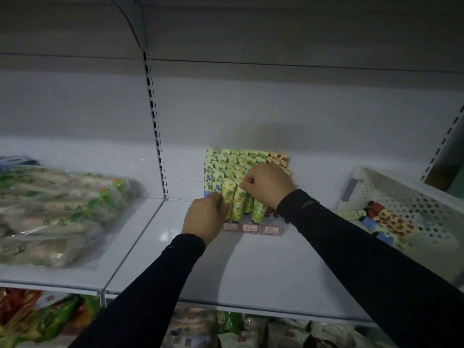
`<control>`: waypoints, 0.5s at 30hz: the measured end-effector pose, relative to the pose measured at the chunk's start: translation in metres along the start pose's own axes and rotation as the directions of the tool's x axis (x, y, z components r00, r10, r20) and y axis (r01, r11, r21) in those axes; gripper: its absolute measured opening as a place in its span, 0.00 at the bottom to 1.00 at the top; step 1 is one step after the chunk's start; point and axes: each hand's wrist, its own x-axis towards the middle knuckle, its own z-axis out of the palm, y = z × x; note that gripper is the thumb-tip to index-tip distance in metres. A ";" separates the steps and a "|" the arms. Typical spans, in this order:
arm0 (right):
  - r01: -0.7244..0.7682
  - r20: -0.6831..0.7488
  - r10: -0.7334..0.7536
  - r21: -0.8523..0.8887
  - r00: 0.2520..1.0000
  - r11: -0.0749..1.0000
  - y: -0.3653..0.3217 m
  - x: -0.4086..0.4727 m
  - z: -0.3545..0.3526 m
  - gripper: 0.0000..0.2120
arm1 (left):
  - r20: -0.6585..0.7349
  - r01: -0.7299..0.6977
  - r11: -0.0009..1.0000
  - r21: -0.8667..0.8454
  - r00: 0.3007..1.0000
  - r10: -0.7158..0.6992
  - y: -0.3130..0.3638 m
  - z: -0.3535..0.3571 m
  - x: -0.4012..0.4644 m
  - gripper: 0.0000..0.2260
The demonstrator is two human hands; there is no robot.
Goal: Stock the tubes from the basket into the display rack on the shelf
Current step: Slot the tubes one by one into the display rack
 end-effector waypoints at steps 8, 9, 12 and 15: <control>-0.007 -0.031 0.008 0.017 0.999 1.000 -0.002 -0.001 0.002 0.22 | 0.016 -0.019 1.000 0.010 1.000 0.019 -0.002 -0.001 0.000 0.12; -0.009 -0.033 0.010 0.024 0.999 1.000 -0.003 0.000 0.003 0.22 | 0.014 -0.019 1.000 0.013 1.000 0.019 -0.002 0.000 0.000 0.13; -0.016 -0.035 0.018 0.046 0.999 0.999 -0.003 -0.001 0.001 0.24 | 0.016 -0.017 1.000 0.017 1.000 0.017 -0.003 0.001 0.000 0.13; -0.006 -0.036 0.009 0.062 0.999 0.998 -0.003 -0.003 0.000 0.25 | 0.023 -0.005 1.000 0.026 1.000 0.005 -0.003 0.000 -0.001 0.13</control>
